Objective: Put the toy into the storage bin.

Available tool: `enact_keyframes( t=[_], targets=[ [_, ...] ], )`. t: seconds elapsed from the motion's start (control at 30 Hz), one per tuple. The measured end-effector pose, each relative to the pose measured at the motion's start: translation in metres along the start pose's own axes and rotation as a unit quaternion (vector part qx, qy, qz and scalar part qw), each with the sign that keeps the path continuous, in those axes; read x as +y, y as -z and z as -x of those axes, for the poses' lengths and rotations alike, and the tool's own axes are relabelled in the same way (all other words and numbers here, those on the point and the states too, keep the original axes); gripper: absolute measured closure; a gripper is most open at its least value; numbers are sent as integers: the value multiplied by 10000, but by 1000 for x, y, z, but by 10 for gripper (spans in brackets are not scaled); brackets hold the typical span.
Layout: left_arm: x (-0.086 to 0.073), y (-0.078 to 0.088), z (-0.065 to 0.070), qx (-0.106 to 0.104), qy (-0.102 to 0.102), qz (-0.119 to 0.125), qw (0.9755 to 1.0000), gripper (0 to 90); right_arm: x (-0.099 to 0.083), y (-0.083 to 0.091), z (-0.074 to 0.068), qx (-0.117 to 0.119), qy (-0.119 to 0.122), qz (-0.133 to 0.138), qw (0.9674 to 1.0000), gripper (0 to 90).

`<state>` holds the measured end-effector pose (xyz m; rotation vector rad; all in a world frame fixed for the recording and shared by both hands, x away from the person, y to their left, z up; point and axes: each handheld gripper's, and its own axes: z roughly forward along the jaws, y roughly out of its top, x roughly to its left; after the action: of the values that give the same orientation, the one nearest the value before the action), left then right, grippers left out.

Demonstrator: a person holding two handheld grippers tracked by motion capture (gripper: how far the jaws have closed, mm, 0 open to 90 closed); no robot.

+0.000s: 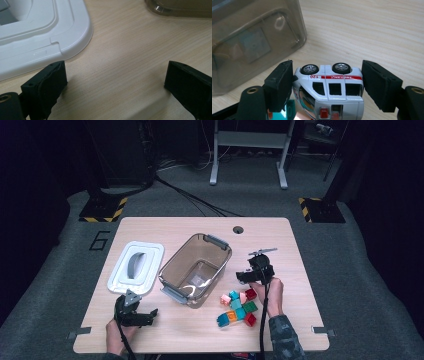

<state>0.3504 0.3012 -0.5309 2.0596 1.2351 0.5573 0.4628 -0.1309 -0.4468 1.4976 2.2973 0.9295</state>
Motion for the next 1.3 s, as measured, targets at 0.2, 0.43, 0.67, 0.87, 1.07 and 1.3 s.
enact_keyframes(
  t=[0.2, 0.43, 0.67, 0.87, 1.07, 1.3],
  targets=[
    [0, 0, 0, -14, -2, 3, 10000, 39, 5, 6, -3, 78, 48, 68, 9999, 265],
    [0, 1, 0, -28, -35, -32, 10000, 40, 9, 8, -5, 167, 72, 98, 9998, 266],
    [0, 0, 1, -8, -30, 21, 10000, 40, 15, 14, -7, 295, 26, 257, 9992, 267],
    [0, 0, 1, -8, -33, 20, 10000, 40, 18, 21, -8, 454, -132, 468, 9978, 269],
    [0, 0, 1, -7, -31, 23, 10000, 40, 26, 31, -12, 544, -130, 627, 9965, 269],
    [0, 1, 0, -32, -34, -18, 10000, 39, 40, 49, -17, 604, -171, 791, 9949, 269]
  ],
)
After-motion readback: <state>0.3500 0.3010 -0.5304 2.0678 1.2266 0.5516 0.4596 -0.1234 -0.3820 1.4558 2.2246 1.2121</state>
